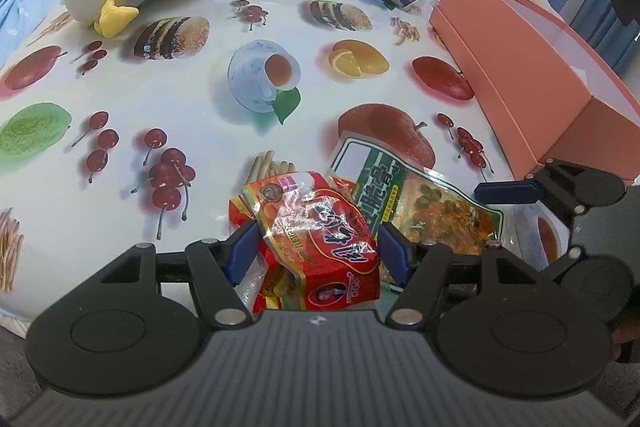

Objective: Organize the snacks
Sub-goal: 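Lift the red and green packets and carry both over the pink box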

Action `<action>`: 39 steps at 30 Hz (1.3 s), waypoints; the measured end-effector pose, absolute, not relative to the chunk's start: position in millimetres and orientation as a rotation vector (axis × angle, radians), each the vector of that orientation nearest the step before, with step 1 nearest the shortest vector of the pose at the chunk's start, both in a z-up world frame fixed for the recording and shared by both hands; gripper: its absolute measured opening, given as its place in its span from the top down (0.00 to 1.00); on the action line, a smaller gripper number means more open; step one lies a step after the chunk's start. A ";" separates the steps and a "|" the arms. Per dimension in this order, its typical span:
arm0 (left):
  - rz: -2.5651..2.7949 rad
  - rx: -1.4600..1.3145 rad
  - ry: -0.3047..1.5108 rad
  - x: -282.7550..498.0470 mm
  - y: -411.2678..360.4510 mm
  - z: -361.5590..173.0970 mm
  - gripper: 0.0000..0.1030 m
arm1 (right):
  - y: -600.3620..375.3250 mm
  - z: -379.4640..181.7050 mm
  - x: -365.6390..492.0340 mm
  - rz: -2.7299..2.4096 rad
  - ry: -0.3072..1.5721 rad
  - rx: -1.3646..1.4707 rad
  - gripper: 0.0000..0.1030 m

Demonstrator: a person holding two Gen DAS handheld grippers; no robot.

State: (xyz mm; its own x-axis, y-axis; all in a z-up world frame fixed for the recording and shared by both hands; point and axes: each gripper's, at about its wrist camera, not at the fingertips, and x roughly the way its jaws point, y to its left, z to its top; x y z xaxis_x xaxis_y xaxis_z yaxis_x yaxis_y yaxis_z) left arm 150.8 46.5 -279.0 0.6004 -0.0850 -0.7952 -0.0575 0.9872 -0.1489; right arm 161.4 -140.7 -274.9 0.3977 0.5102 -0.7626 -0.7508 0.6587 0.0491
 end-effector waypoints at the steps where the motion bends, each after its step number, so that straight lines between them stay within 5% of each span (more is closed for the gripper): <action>1: -0.014 -0.170 0.928 151.2 46.8 -279.0 0.32 | -139.1 -275.2 159.6 0.818 0.828 -0.339 0.00; 5: -0.008 -0.185 0.926 151.9 48.6 -277.4 0.32 | -137.7 -274.9 154.4 0.799 0.818 -0.340 0.02; 9: 0.001 -0.196 0.912 149.3 50.5 -271.6 0.32 | -140.5 -267.3 149.4 0.773 0.817 -0.307 0.26; 16: 0.014 -0.209 0.869 144.0 55.4 -253.8 0.32 | -146.0 -258.4 140.4 0.665 0.799 -0.233 0.42; 39: -0.053 -0.201 0.758 113.5 25.5 -172.0 0.32 | -213.0 -172.6 107.5 0.369 0.647 0.068 0.44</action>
